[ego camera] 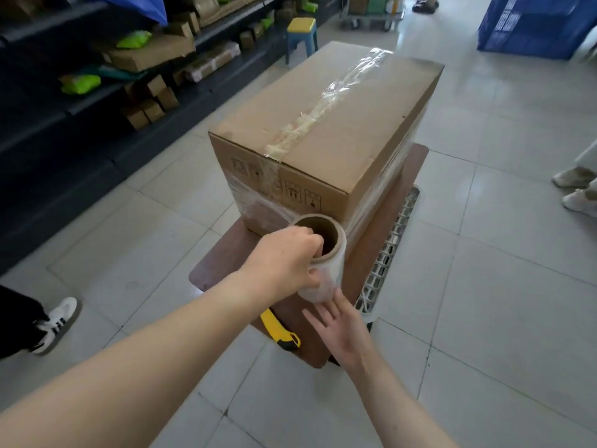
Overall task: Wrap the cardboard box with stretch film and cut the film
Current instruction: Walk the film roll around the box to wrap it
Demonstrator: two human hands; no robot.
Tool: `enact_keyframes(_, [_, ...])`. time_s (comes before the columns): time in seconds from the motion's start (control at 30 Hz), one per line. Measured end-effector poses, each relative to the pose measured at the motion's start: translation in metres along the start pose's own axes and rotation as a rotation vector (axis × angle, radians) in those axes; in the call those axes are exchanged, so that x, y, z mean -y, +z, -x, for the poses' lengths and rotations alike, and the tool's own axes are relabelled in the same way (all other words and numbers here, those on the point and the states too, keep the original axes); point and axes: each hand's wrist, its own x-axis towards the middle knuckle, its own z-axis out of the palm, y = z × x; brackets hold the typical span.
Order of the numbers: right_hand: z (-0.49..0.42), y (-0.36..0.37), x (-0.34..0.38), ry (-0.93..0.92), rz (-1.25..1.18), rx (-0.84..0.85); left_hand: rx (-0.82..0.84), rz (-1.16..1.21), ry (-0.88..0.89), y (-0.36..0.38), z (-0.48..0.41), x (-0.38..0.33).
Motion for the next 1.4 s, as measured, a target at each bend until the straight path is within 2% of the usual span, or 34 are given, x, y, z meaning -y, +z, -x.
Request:
enact_keyframes(0.17, [-0.018, 0.0, -0.014, -0.042, -0.106, -0.1, -0.03, 0.038, 0.078, 0.004, -0.001, 0.025])
enact_keyframes(0.3, [-0.03, 0.01, -0.027, -0.012, -0.151, -0.154, 0.09, 0.1, 0.109, -0.003, -0.008, 0.043])
enact_keyframes(0.4, [-0.036, 0.021, -0.035, -0.005, -0.16, -0.184, 0.206, 0.255, 0.014, -0.021, -0.017, 0.048])
enact_keyframes(0.47, [-0.036, 0.03, -0.04, -0.008, -0.158, -0.187, 0.214, 0.23, 0.003, -0.026, -0.025, 0.048])
enact_keyframes(0.57, [-0.039, 0.038, -0.047, -0.027, -0.138, -0.208, 0.206, 0.118, 0.083, -0.022, -0.031, 0.046])
enact_keyframes(0.77, [-0.053, 0.051, -0.056, -0.002, -0.082, -0.226, 0.31, 0.116, 0.19, -0.033, -0.035, 0.076])
enact_keyframes(0.9, [-0.061, 0.058, -0.046, -0.073, -0.232, -0.233, 0.333, 0.13, 0.269, -0.035, -0.036, 0.097])
enact_keyframes(1.0, [-0.071, 0.064, -0.043, -0.111, -0.229, -0.255, 0.319, 0.109, 0.364, -0.034, -0.035, 0.115])
enact_keyframes(1.33, [-0.104, 0.111, -0.108, -0.233, -0.322, -0.288, 0.398, 0.093, 0.425, -0.029, -0.032, 0.178])
enact_keyframes(1.4, [-0.11, 0.121, -0.12, -0.259, -0.307, -0.285, 0.348, 0.073, 0.444, -0.023, -0.029, 0.179])
